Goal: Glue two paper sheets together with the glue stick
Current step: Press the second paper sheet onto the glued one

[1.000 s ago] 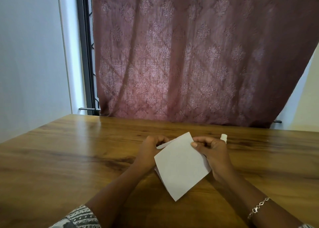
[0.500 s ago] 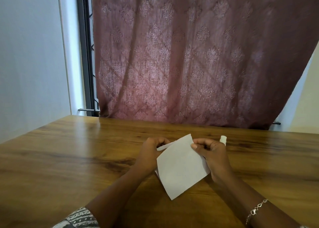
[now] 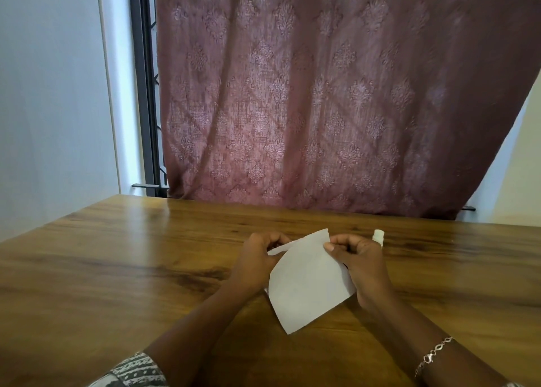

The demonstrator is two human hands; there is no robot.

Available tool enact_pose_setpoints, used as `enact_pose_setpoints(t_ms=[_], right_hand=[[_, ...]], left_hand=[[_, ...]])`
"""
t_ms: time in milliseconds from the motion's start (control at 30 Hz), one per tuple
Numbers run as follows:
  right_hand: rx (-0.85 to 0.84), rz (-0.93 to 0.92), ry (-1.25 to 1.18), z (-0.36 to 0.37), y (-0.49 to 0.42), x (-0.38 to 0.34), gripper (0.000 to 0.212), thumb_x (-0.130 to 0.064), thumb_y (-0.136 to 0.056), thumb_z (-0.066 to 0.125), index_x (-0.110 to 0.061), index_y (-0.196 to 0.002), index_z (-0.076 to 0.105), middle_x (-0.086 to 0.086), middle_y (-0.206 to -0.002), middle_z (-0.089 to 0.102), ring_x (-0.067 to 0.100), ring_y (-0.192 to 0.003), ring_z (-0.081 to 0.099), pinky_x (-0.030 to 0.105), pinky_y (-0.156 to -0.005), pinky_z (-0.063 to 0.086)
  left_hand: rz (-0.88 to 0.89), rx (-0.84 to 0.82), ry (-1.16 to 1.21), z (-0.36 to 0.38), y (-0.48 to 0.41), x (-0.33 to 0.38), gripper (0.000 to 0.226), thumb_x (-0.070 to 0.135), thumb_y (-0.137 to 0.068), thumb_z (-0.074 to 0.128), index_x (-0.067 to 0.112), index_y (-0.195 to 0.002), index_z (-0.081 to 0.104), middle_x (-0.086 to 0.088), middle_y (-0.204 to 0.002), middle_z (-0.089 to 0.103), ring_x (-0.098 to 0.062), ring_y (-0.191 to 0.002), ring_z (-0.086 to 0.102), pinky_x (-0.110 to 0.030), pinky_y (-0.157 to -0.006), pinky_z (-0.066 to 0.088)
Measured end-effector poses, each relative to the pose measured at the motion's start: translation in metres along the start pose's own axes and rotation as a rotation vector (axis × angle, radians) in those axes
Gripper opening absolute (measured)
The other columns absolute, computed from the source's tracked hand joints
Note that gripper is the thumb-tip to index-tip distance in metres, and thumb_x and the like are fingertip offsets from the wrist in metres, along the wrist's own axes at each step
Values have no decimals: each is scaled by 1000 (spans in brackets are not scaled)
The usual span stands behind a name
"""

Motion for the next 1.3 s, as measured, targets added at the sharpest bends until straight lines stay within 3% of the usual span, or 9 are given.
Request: enact_pose_setpoints(t_ms=[133,267,367,433,600,833,1000,1133,1300], right_hand=[[46,36,-47,-7,-2,-1,4,-6,-81,62,-10,-80,63,-1,-77,62,11,-69,54,19,-55,42],[102,79,-151,-17,-5,-1,6,-2,-82,60,-2,-87,61,-1,-76,60,11,-68,53,20,-56,40],[133,95,-173,-21,-6,1,6,-2,-81,61,-1,-87,61,0,-76,60,12,-68,53,22,-57,41],[147,98,-192,-21,-7,1,6,-1,-80,62,-1,-87,62,1,-76,61,12,-69,54,22,-59,43],[162,96,-229,-21,-8,1,9,1,-80,61,1,-89,61,1,-75,60,12,-68,54,21,-60,43],[155,91,-247,-20,-8,3,7,3,-80,61,1,-87,62,3,-76,62,13,-69,57,22,-64,47],[153,86,-239,-20,-8,5,8,2,-80,61,1,-87,62,3,-76,62,13,-69,57,23,-62,46],[168,113,-242,-21,-10,8,4,0,-80,62,-2,-83,63,2,-78,62,15,-72,58,26,-68,49],[188,157,-261,-25,-12,11,8,-5,-80,63,-10,-75,61,0,-80,62,15,-74,56,27,-62,47]], left_hand=[[-57,43,52,-5,-1,-1,10,7,-78,68,17,-79,64,0,-87,66,-13,-76,63,-24,-63,53],[-106,65,231,-7,0,-6,15,-1,-86,56,12,-85,64,-8,-94,69,-16,-80,66,-21,-57,55],[-104,95,333,-8,1,-6,16,4,-90,50,1,-97,65,-5,-86,70,-3,-66,67,-12,-51,50],[-107,121,371,-10,2,-5,18,6,-92,48,4,-92,66,-1,-81,70,0,-59,66,-13,-50,51],[-94,172,396,-11,5,-1,27,20,-95,42,10,-91,67,1,-84,71,-9,-73,68,-18,-57,54],[-51,145,414,-13,7,2,10,9,-87,57,14,-82,64,9,-67,72,-4,-64,68,-18,-54,53],[-62,172,409,-14,5,-1,8,4,-85,59,8,-80,62,-1,-72,70,-16,-68,66,-28,-59,52],[-87,179,452,-15,5,-2,15,9,-88,55,16,-79,64,9,-69,71,-2,-61,68,-17,-52,54],[-122,204,492,-17,4,-5,19,7,-89,53,16,-78,65,10,-65,71,-2,-60,68,-18,-50,55]])
Point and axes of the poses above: each hand's wrist, its own y-axis away from the middle knuckle, its own z-axis out of the palm, x = y × z, the point moved 6 cm from there along -y, towards the middle knuckle
